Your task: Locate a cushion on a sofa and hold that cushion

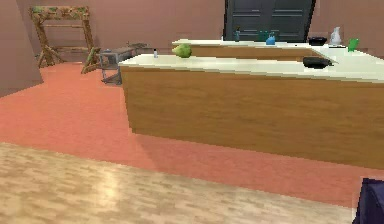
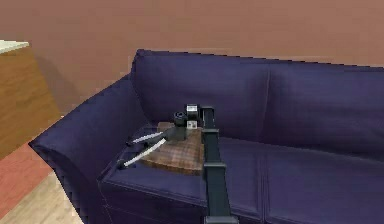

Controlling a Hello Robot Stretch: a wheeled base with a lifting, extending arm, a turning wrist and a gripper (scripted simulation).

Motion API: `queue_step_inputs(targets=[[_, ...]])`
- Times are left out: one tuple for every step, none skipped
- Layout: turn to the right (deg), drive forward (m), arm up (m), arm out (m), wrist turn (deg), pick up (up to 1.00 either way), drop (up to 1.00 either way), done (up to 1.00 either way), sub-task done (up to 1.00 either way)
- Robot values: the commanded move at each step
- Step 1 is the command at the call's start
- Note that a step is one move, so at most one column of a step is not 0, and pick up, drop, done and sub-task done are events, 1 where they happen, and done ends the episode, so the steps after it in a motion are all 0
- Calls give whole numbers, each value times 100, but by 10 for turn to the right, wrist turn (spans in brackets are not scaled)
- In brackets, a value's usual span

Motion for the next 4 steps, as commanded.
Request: queue_step_inputs(targets=[[0,0,0,0,450,0,0,0,0],[0,0,0,0,450,0,0,0,0],[0,0,0,0,210,0,0,0,0],[0,0,-30,0,0,0,0,0,0]])
